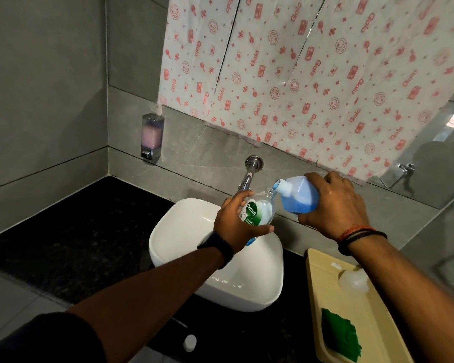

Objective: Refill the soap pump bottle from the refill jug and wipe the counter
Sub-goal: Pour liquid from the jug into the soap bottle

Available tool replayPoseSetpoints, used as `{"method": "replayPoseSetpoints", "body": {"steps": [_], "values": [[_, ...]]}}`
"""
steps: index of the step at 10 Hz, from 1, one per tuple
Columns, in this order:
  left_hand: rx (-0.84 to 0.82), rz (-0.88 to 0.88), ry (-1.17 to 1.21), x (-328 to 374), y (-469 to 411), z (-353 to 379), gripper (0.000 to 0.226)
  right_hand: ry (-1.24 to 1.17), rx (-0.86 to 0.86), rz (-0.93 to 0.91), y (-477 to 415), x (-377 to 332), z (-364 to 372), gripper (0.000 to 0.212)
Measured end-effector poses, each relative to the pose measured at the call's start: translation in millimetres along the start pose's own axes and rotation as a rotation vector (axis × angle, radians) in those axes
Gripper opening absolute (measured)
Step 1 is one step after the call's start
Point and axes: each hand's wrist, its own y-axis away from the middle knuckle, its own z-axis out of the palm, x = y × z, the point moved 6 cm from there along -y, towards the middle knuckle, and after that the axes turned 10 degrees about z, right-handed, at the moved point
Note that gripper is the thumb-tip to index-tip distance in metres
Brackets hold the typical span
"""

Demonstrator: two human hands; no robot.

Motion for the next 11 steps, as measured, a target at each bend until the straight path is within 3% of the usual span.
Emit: {"method": "replayPoseSetpoints", "body": {"steps": [11], "values": [[-0.007, -0.02, 0.008, -2.0, -2.0, -1.9, 0.083, 0.004, -0.012, 0.004, -0.8, -4.9, -2.5, 0.085]]}}
